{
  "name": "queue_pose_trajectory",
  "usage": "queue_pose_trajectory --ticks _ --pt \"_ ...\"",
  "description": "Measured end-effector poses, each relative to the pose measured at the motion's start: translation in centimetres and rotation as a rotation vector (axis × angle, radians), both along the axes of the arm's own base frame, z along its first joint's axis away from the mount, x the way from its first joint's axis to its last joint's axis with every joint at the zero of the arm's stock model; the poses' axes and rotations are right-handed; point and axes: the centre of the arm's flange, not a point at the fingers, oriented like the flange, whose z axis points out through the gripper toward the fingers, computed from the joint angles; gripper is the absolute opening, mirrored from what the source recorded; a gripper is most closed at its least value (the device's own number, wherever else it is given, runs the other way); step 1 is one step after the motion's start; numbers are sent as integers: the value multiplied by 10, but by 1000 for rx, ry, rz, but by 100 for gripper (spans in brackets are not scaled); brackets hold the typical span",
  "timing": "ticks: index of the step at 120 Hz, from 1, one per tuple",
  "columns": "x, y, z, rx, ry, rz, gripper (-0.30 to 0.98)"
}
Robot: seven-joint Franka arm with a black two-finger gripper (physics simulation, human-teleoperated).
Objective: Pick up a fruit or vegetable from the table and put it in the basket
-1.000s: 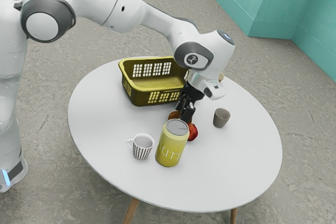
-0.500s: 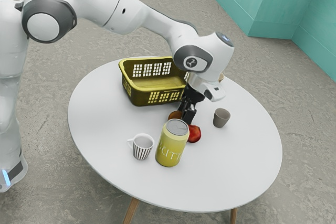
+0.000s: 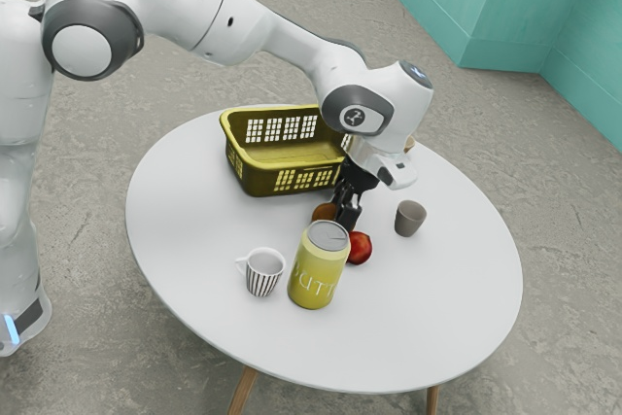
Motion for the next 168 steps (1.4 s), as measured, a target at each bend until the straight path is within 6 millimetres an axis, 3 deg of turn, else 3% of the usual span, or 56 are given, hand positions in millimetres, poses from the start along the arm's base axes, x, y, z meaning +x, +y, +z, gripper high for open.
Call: queue_pose_trajectory --ticks 33,72,82,95,109,121,131,168 --pt "-4 -5 5 14 28 -11 39" --pt "-6 -16 39 23 39 -28 38" --pt "-6 -27 53 28 39 -47 37" --pt "-9 -48 88 50 14 -79 37" --pt "-12 -49 115 70 -3 -73 37" --pt "-17 -38 134 94 -20 -50 37" --pt "-18 -13 142 115 -24 -1 37" --pt "-20 63 150 146 -12 141 37"
